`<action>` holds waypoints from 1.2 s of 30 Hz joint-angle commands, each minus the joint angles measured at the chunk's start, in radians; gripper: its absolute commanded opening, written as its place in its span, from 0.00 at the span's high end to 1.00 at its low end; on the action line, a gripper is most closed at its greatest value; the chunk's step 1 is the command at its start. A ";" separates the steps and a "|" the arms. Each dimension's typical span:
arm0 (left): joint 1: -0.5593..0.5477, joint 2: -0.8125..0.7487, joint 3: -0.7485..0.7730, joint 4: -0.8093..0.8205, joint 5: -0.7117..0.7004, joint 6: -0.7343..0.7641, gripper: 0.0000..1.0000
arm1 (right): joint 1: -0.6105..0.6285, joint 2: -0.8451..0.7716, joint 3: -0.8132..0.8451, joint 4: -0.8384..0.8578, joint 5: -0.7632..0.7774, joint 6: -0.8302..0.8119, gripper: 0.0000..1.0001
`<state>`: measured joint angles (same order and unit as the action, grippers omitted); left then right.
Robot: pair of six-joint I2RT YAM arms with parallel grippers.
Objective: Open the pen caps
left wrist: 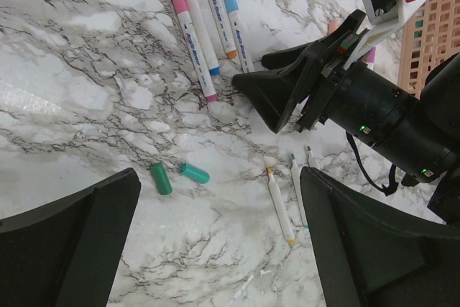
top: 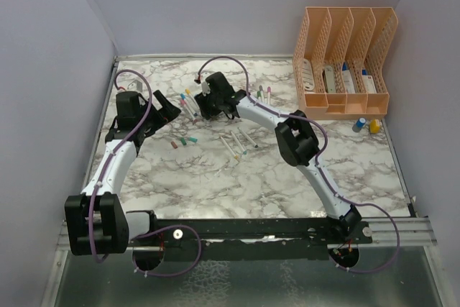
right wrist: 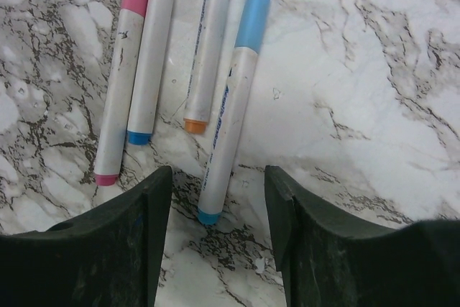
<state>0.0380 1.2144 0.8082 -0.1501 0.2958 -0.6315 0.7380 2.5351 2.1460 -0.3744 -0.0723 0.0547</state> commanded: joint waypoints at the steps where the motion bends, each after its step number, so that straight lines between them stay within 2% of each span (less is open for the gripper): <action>1: 0.017 -0.031 -0.015 0.003 0.032 0.015 0.03 | 0.015 0.050 0.030 -0.028 0.047 -0.016 0.51; 12: 0.030 -0.028 -0.026 0.035 0.053 -0.010 0.03 | 0.018 -0.013 -0.128 -0.027 0.164 0.014 0.94; 14: 0.030 -0.022 -0.025 0.046 0.062 -0.018 0.03 | 0.017 -0.036 -0.167 -0.029 0.206 0.045 0.98; 19: 0.028 -0.002 -0.030 0.094 0.100 -0.058 0.04 | 0.009 -0.118 -0.283 -0.002 0.230 0.135 0.99; 25: 0.000 0.056 -0.054 0.229 0.161 -0.129 0.04 | 0.008 -0.254 -0.436 0.069 0.230 0.157 0.99; 29: -0.034 0.146 -0.062 0.377 0.233 -0.215 0.07 | 0.009 -0.364 -0.538 0.129 0.210 0.145 0.99; 36: -0.136 0.304 0.036 0.427 0.227 -0.239 0.09 | 0.008 -0.499 -0.612 0.140 0.158 0.150 0.99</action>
<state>-0.0517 1.4586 0.7734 0.1806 0.4835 -0.8310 0.7456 2.1441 1.5608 -0.2642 0.1215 0.1905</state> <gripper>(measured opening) 0.919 0.051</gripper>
